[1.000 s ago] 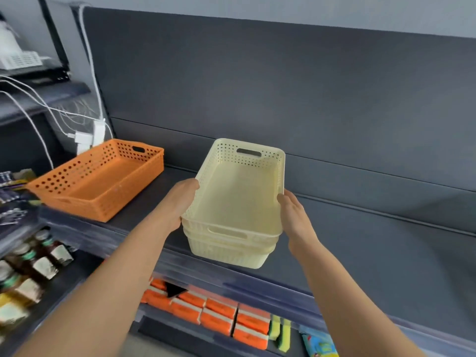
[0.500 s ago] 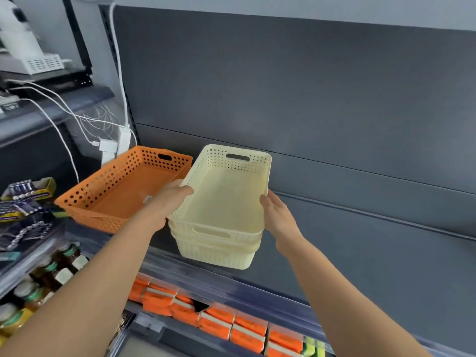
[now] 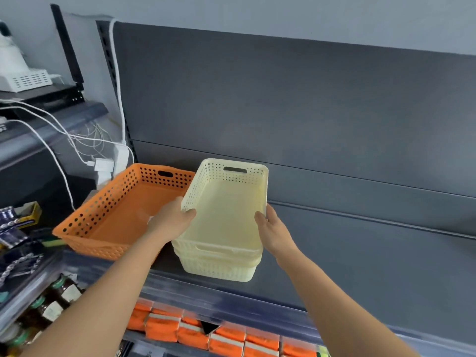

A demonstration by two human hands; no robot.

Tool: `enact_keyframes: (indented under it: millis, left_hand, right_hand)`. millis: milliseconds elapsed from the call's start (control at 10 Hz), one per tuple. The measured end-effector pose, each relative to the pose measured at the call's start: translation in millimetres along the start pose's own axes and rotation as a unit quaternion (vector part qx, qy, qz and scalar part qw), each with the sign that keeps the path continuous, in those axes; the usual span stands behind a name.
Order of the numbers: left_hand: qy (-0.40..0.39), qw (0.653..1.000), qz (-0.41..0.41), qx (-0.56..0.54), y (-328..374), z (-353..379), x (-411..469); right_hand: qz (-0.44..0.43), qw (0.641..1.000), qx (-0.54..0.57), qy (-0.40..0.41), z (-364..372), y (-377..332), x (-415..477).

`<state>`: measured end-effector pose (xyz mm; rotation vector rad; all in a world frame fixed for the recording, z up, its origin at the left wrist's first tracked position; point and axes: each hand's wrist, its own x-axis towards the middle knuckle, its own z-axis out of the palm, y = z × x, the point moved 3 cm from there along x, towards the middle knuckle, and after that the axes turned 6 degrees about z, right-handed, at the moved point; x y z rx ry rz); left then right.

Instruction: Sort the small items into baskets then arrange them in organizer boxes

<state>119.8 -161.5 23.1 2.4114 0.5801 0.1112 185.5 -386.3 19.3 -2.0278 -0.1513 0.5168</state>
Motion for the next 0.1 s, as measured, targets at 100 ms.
enact_keyframes:
  millis: [100]
  left_hand:
    - [0.015, 0.999, 0.035, 0.013, -0.8, -6.9, -2.9]
  right_hand:
    - [0.025, 0.999, -0.014, 0.018, -0.9, -2.2, -7.3]
